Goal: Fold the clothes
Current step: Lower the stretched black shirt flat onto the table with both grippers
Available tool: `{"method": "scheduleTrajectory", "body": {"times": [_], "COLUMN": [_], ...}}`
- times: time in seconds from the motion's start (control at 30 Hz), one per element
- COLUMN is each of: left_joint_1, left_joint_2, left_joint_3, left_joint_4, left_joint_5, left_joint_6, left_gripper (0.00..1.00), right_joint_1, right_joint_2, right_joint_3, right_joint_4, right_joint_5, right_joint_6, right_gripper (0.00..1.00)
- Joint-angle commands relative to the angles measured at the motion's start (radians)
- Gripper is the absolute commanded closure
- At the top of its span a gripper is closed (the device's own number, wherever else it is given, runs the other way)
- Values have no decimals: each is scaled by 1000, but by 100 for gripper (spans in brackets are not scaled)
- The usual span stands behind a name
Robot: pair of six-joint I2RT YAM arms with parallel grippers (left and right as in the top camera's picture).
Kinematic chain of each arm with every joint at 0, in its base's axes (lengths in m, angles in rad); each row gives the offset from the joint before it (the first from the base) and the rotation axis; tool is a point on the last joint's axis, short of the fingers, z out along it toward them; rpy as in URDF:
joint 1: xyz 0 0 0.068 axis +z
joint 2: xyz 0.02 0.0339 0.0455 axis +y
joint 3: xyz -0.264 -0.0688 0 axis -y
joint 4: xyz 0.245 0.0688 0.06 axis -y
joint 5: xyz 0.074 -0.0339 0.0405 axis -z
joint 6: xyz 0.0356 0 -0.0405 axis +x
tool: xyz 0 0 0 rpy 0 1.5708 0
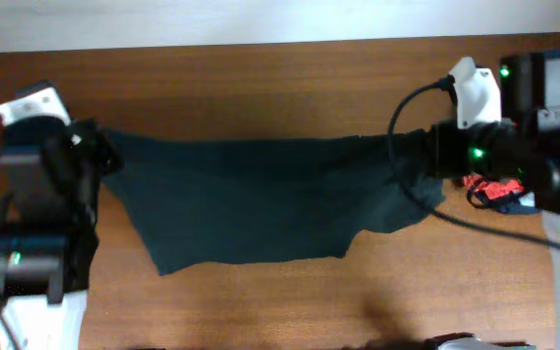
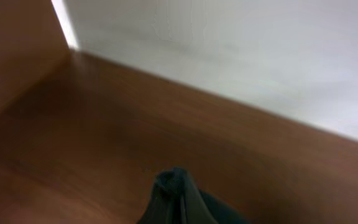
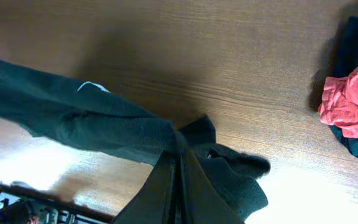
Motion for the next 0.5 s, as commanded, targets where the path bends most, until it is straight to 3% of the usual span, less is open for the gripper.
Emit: {"method": "scheduleTrajectory", "body": {"times": [0.0,0.47], "left_joint_1": [2,2], "left_joint_2": [84,359], "left_joint_3": [7,7], "left_joint_4": [4,160], "left_joint_5": [8,7], "left_joint_6": [-44,-43], "left_gripper": [99,99], "right_joint_1": [-1,-1], "right_joint_2": [73,394], "right_joint_3": [13,13], "right_joint_4": [22,209], "right_joint_5": [28,27], "right_joint_6": [-4,-10], "right_gripper": [96,96]}}
